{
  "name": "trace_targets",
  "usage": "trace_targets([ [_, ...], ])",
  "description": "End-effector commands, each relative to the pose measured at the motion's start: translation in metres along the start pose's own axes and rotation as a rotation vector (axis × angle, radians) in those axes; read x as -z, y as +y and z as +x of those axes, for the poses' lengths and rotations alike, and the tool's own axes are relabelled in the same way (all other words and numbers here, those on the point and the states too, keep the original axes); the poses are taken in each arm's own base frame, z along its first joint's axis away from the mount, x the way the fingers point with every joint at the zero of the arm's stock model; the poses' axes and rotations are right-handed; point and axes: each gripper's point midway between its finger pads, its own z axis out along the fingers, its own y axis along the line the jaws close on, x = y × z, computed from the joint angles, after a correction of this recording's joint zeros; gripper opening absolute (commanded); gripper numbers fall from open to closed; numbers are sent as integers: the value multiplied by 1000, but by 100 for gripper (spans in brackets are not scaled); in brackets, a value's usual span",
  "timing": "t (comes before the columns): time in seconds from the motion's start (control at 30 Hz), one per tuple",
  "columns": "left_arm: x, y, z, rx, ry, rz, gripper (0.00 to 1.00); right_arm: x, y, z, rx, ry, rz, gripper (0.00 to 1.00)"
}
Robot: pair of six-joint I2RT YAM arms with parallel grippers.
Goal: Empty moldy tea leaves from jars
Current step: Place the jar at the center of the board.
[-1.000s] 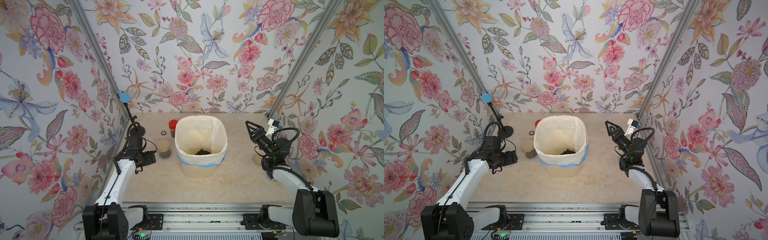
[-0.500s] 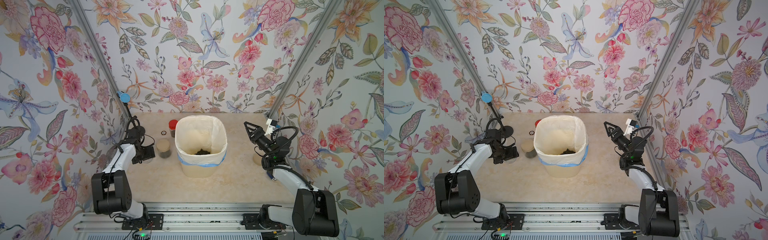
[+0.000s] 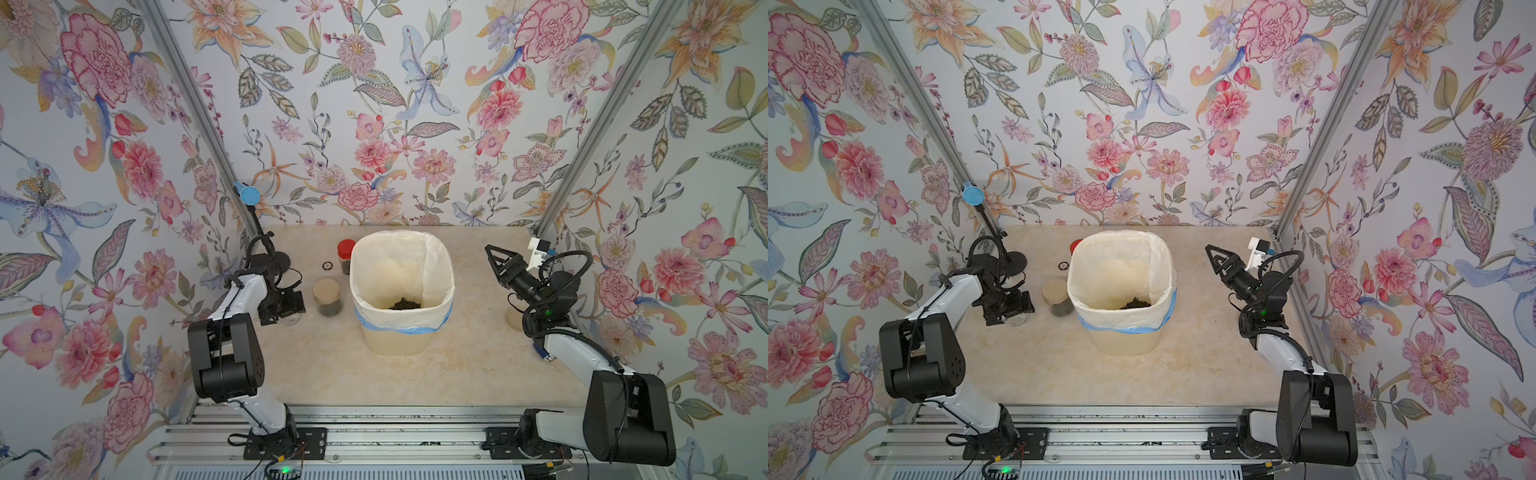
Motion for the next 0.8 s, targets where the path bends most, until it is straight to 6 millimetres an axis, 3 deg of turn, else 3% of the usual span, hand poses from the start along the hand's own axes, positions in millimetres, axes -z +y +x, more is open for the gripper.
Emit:
trace_targets([
  [0.0, 5, -4, -6, -27, 21, 26, 50, -1, 11, -6, 17, 4, -41, 100],
  [0.4, -1, -1, -27, -37, 56, 10, 54, 0, 5, -8, 0, 7, -42, 100],
  [0.77, 7, -4, -46, -44, 18, 10, 70, 2, -1, -8, -14, 5, -36, 100],
])
